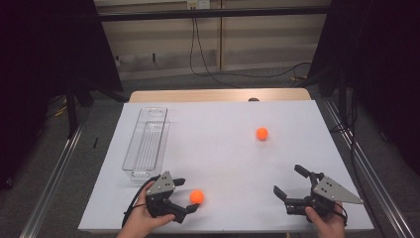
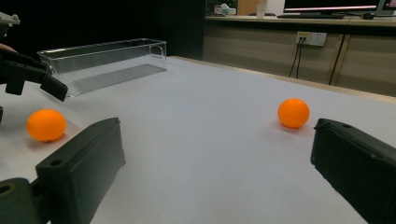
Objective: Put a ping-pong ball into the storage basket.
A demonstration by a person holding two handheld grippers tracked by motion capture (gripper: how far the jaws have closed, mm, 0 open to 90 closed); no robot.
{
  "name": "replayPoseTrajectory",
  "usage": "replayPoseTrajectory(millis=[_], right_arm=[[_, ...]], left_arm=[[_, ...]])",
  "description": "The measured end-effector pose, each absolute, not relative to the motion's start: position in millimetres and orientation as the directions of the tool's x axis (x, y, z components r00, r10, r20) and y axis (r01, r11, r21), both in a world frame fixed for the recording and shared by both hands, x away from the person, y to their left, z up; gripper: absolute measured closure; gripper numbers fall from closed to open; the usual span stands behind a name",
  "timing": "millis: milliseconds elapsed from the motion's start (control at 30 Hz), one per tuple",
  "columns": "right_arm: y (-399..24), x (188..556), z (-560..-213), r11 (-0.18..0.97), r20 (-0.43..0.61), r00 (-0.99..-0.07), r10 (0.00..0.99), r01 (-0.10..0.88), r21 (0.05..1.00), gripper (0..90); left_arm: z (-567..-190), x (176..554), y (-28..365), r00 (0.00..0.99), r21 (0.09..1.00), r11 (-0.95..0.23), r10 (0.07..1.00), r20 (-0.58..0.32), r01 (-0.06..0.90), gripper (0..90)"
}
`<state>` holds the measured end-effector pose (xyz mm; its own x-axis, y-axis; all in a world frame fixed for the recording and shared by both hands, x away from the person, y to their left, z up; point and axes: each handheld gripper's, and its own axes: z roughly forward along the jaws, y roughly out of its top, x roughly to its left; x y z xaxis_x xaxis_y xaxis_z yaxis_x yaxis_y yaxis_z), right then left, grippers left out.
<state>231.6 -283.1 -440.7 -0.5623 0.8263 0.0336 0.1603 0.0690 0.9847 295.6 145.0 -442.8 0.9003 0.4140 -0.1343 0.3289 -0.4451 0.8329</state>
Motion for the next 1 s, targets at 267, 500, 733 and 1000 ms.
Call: replayPoseTrajectory(millis=[267,500,733,1000], right_arm=[[-283.5,231.3,-440.4,0.067,0.036,-0.561,0.827,0.162,0.985,2.0],[-283.4,231.4,-440.5,0.068,0.035,-0.561,0.827,0.162,0.984,2.0],[-283.2,231.2,-440.1,0.068,0.034,-0.565,0.825,0.159,0.985,2.0],[-283.3,231.0,-439.9,0.07,0.033,-0.565,0.824,0.16,0.985,2.0]], left_arm=[[-443.2,297.6,142.9,0.901,0.818,-0.465,0.411,-0.14,0.339,10.2],[-442.4,298.7,142.0,0.904,0.813,-0.475,0.406,-0.137,0.337,16.5],[-442.9,299.0,137.7,0.903,0.791,-0.507,0.409,-0.128,0.342,21.8],[-443.3,298.9,135.7,0.907,0.782,-0.52,0.4,-0.133,0.344,26.2]])
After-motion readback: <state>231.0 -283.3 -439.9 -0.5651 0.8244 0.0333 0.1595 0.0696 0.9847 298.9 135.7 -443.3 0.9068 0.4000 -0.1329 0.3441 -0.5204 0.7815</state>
